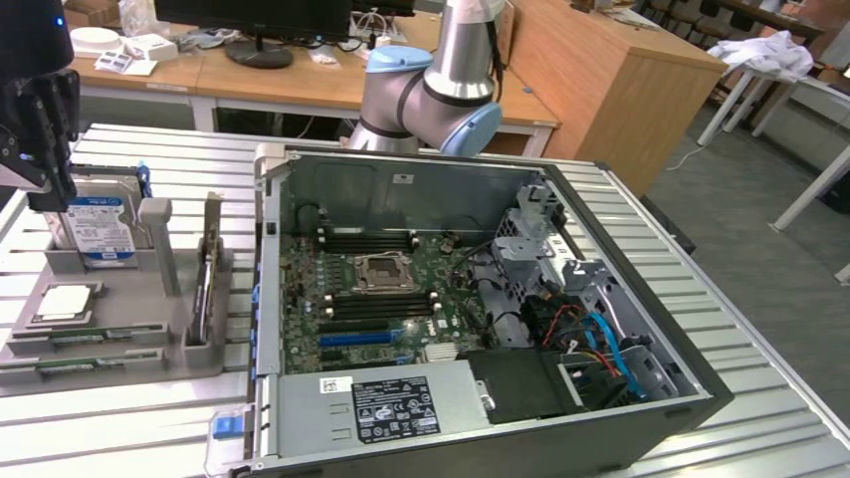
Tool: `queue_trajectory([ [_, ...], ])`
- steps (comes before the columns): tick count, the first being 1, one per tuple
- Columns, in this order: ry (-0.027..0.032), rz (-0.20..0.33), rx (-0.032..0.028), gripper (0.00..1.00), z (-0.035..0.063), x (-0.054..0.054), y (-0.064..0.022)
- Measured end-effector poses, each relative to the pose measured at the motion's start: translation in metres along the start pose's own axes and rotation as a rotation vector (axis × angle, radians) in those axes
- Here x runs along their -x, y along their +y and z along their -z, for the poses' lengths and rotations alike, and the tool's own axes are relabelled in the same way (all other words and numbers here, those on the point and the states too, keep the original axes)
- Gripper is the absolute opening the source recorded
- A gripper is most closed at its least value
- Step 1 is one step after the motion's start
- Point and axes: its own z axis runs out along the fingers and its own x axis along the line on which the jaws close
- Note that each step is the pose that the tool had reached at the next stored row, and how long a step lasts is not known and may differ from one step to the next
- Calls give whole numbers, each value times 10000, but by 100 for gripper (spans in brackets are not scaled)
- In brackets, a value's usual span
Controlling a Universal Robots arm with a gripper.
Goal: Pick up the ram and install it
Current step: 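Pick up the ram and move it above insertion slot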
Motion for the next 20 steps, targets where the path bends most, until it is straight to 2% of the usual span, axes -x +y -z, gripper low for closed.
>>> queue_trajectory([
  [7,0,0,-1,25,0,0,0],
  [8,0,0,0,31,0,0,0],
  [10,-1,0,0,31,-1,0,0],
  [15,-6,2,-54,31,-61,-1,-3],
  [20,-6,3,-76,31,-131,-2,-6],
])
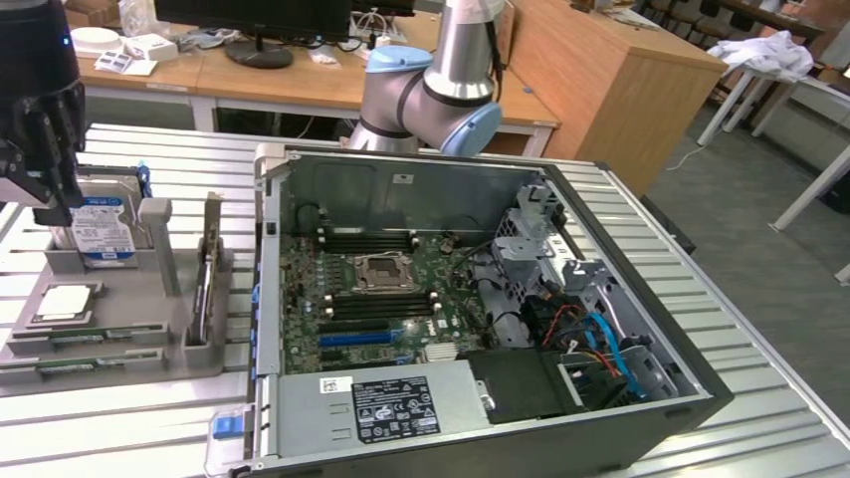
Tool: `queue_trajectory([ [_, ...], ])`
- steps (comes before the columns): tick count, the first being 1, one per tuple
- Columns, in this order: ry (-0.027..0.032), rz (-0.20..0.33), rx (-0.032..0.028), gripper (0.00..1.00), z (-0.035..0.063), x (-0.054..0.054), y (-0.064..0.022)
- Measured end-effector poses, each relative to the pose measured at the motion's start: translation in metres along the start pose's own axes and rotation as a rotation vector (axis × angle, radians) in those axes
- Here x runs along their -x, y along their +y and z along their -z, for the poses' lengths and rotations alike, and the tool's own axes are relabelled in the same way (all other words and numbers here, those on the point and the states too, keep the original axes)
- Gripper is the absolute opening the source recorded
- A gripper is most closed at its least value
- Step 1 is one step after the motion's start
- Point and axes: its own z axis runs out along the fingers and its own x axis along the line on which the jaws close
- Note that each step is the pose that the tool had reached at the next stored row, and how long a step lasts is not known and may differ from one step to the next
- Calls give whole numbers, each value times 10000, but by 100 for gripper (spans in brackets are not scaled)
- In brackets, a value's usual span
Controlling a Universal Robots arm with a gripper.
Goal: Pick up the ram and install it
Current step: 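Pick up the ram and move it above insertion slot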
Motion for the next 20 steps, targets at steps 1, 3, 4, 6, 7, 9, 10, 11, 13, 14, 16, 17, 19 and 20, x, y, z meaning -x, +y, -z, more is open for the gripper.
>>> queue_trajectory([
  [1,0,0,-3,31,-13,0,-1],
  [3,-1,1,-8,31,-38,0,-2],
  [4,-1,1,-10,31,-51,-1,-2],
  [6,-1,2,-13,31,-74,-1,-3],
  [7,-1,3,-14,31,-86,-1,-3],
  [9,-1,4,-15,31,-109,-2,-4],
  [10,-1,5,-16,31,-120,-2,-5],
  [11,-1,6,-17,31,-132,-2,-5],
  [13,-1,8,-19,31,-155,-3,-6],
  [14,-1,9,-21,31,-167,-3,-6],
  [16,-1,11,-22,31,-188,-3,-7],
  [17,-1,11,-23,31,-198,-3,-7],
  [19,-1,14,-24,31,-220,-3,-8],
  [20,-1,15,-25,31,-231,-3,-8],
])
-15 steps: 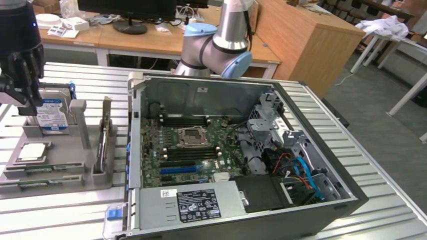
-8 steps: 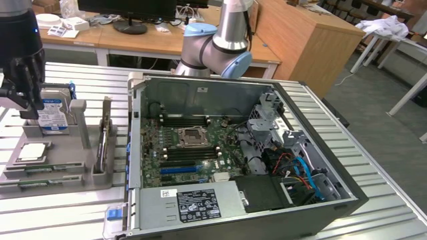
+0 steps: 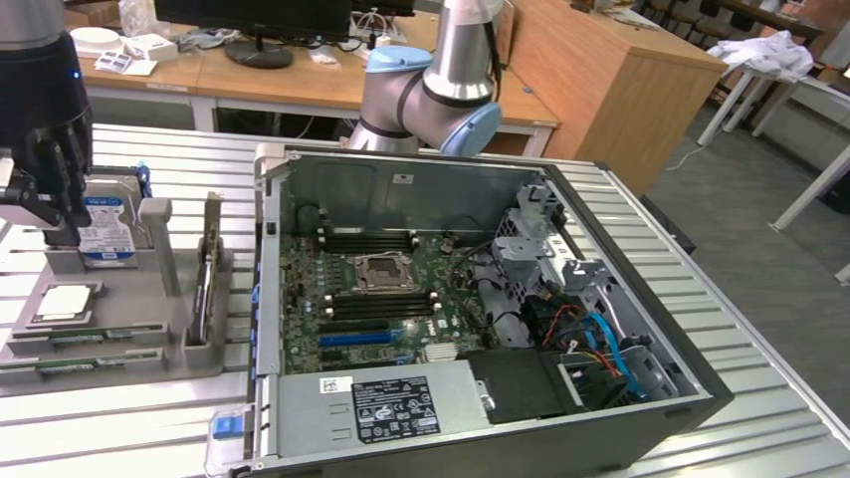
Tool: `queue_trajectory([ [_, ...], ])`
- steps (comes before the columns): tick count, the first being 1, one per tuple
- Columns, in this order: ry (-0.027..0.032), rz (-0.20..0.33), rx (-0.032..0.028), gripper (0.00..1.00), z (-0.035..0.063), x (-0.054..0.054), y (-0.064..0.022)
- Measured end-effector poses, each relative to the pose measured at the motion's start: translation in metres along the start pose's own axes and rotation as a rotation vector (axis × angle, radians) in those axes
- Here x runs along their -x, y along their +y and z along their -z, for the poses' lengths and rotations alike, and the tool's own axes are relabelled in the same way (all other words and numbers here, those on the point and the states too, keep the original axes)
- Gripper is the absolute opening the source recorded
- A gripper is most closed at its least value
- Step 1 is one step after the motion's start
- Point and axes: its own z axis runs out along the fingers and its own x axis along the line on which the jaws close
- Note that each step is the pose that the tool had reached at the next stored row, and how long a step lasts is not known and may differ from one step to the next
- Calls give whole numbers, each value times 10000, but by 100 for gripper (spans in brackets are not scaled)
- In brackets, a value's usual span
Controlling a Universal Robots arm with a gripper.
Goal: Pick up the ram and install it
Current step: 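Pick up the ram and move it above insertion slot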
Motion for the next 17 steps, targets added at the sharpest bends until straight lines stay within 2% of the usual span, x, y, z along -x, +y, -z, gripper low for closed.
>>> queue_trajectory([
  [17,1,20,-1,31,-161,-3,-5],
])
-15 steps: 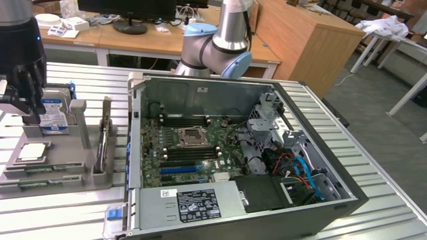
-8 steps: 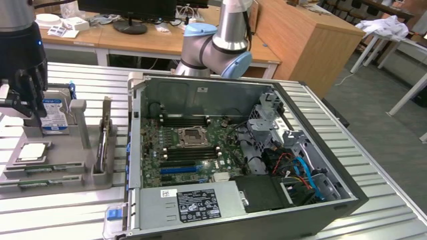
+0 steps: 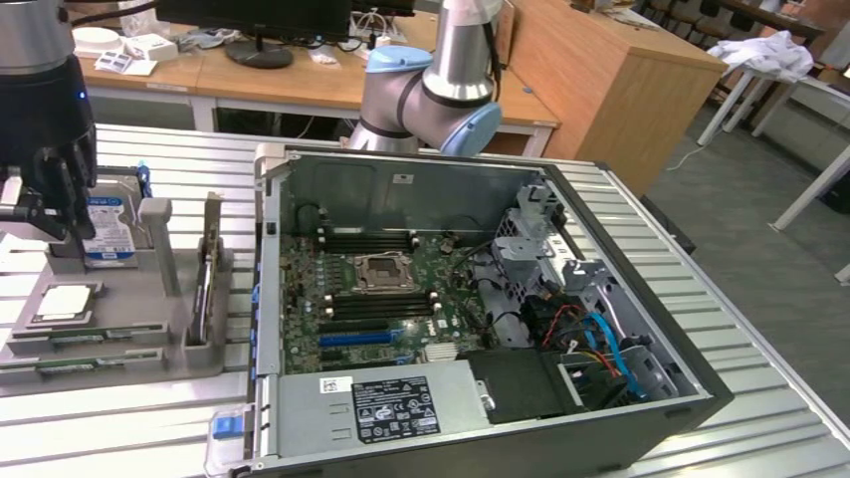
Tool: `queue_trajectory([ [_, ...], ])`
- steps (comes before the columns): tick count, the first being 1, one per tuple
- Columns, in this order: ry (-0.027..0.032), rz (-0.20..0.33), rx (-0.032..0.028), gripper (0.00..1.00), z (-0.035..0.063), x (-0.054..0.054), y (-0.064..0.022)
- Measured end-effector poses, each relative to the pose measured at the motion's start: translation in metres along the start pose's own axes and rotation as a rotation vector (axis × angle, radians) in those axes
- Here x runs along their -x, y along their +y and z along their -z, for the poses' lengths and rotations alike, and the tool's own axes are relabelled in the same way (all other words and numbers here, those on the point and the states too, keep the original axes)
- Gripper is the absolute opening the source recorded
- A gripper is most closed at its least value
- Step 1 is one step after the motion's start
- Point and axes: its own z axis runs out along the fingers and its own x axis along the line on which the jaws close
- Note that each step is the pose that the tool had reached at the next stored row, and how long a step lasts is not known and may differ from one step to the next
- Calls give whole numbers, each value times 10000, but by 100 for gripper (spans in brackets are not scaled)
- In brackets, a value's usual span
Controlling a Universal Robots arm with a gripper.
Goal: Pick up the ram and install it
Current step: 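Pick up the ram and move it above insertion slot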
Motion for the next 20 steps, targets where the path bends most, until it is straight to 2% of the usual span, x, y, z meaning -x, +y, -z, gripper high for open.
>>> queue_trajectory([
  [20,1,34,0,31,-159,-3,-4],
])
